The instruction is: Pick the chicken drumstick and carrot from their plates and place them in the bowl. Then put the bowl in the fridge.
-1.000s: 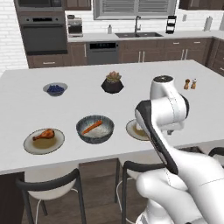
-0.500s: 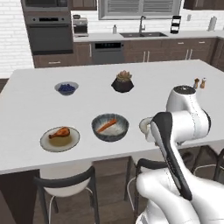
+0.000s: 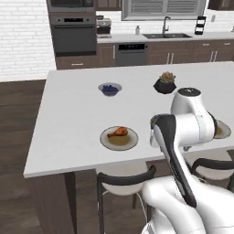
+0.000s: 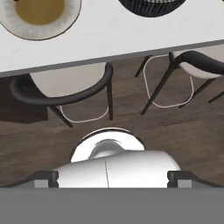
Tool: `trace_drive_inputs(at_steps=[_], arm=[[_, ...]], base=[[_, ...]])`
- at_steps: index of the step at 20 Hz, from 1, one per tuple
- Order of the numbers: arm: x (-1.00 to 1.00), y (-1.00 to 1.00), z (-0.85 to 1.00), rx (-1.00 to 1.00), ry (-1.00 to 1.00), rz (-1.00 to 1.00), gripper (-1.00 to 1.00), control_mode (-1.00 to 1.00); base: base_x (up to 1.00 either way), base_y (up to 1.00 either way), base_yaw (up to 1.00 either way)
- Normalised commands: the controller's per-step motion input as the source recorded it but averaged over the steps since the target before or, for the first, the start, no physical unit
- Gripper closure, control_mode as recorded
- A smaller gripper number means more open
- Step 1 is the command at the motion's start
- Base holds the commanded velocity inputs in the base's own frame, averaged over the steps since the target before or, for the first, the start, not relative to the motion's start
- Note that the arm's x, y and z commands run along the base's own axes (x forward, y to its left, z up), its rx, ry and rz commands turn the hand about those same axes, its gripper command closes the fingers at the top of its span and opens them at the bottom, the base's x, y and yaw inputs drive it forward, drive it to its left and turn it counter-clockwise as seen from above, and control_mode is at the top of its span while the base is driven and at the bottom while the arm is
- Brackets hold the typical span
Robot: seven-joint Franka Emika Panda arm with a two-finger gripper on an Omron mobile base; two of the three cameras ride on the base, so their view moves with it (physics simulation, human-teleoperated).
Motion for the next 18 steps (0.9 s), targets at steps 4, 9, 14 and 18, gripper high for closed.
trace_drive_inputs(at_steps=[4,9,14,18], arm=[[0.0,0.0,0.0,0.0,0.0,0.0,-1.0,1.0],[0.0,0.0,0.0,0.0,0.0,0.0,-1.0,1.0],[0.0,0.0,0.0,0.0,0.0,0.0,-1.0,1.0],[0.0,0.0,0.0,0.0,0.0,0.0,-1.0,1.0]], base=[[0.26,-0.22,0.0],[0.87,-0.8,0.02],[0.84,0.41,0.0],[0.44,0.99,0.21]])
